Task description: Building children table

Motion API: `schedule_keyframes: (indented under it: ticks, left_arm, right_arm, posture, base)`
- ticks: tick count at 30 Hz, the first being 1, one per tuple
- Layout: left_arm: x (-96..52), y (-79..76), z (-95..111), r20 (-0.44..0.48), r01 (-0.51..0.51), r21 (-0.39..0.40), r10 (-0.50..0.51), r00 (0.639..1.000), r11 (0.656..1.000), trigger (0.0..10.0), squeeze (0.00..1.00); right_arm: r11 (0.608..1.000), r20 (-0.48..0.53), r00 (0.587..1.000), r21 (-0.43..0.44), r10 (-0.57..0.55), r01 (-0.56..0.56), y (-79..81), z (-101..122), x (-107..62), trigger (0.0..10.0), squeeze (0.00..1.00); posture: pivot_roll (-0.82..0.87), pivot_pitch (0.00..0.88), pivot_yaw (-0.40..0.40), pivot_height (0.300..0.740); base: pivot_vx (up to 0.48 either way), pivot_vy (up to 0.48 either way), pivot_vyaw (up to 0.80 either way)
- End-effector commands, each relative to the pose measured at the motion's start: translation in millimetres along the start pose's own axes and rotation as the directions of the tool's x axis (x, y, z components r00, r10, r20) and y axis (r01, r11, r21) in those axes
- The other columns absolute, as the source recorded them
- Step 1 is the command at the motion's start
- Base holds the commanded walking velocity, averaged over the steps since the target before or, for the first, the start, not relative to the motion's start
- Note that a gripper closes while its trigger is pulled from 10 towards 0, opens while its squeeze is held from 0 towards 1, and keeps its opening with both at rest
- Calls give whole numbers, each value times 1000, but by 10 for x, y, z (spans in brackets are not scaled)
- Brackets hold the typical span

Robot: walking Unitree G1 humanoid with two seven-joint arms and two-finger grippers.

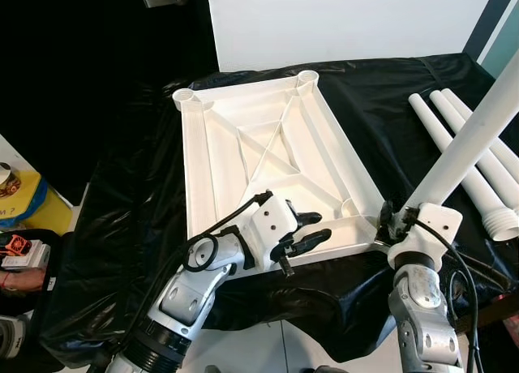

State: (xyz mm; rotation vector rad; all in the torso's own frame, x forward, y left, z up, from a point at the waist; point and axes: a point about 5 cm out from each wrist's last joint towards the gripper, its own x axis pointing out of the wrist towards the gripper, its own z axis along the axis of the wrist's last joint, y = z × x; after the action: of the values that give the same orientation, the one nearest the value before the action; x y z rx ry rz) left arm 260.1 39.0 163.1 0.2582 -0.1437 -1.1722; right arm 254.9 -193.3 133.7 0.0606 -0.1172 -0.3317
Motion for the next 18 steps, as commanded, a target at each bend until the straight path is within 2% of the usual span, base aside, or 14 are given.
schedule_keyframes:
  ticks: [1, 4, 5, 6, 10, 11, 12, 13, 16, 18]
  left_arm:
    - [-7, -1, -2, -9, -13, 1, 13, 1000, 1000, 10000, 0]
    - [-3, 2, -1, -7, -12, 2, 12, 1000, 1000, 10000, 0]
    - [3, 7, 0, -7, -10, 4, 10, 1000, 1000, 10000, 0]
    - [3, 7, 0, -7, -10, 4, 10, 1000, 1000, 10000, 0]
    - [23, 12, 5, -2, -2, 9, 2, 1000, 1000, 10000, 0]
    - [23, 12, 5, -2, -2, 9, 2, 1000, 1000, 10000, 0]
    - [28, 11, 7, -1, 0, 10, 0, 1000, 1000, 10000, 0]
    - [28, 11, 7, -1, 0, 10, 0, 1000, 1000, 10000, 0]
    - [36, 10, 11, 1, 1, 11, -1, 1000, 1000, 10000, 0]
    - [39, 8, 12, 2, 1, 12, -1, 1000, 1000, 10000, 0]
  right_arm:
    - [999, 24, 999, 19, 40, -41, -47, 36, 19, 10000, 1000]
    - [996, 34, 996, 11, 88, -89, -80, 59, 43, 10000, 976]
    - [987, 33, 986, 5, 160, -161, -106, 68, 70, 10000, 0]
    - [987, 33, 986, 5, 160, -161, -106, 68, 70, 10000, 0]
    - [914, 14, 916, -69, 401, -399, -181, 103, 178, 10000, 0]
    - [914, 14, 916, -69, 401, -399, -181, 103, 178, 10000, 0]
    - [887, -3, 892, -100, 452, -450, -176, 96, 198, 10000, 0]
    - [887, -3, 892, -100, 452, -450, -176, 96, 198, 10000, 0]
    - [798, -45, 810, -148, 585, -585, -136, 69, 236, 10000, 0]
    - [788, -56, 800, -147, 597, -598, -137, 53, 252, 10000, 0]
  posture:
    - [-150, 101, 36, 740]
    - [-155, 97, 37, 740]
    - [-158, 92, 37, 740]
    - [-158, 92, 37, 740]
    - [-166, 82, 38, 740]
    - [-166, 82, 38, 740]
    - [-166, 81, 38, 740]
    - [-166, 81, 38, 740]
    - [-166, 76, 37, 740]
    - [-165, 74, 36, 740]
  base:
    - [0, 0, 0]
    - [0, 0, 0]
    - [0, 0, 0]
    - [0, 0, 0]
    - [0, 0, 0]
    - [0, 0, 0]
    - [0, 0, 0]
    - [0, 0, 0]
    - [0, 0, 0]
    - [0, 0, 0]
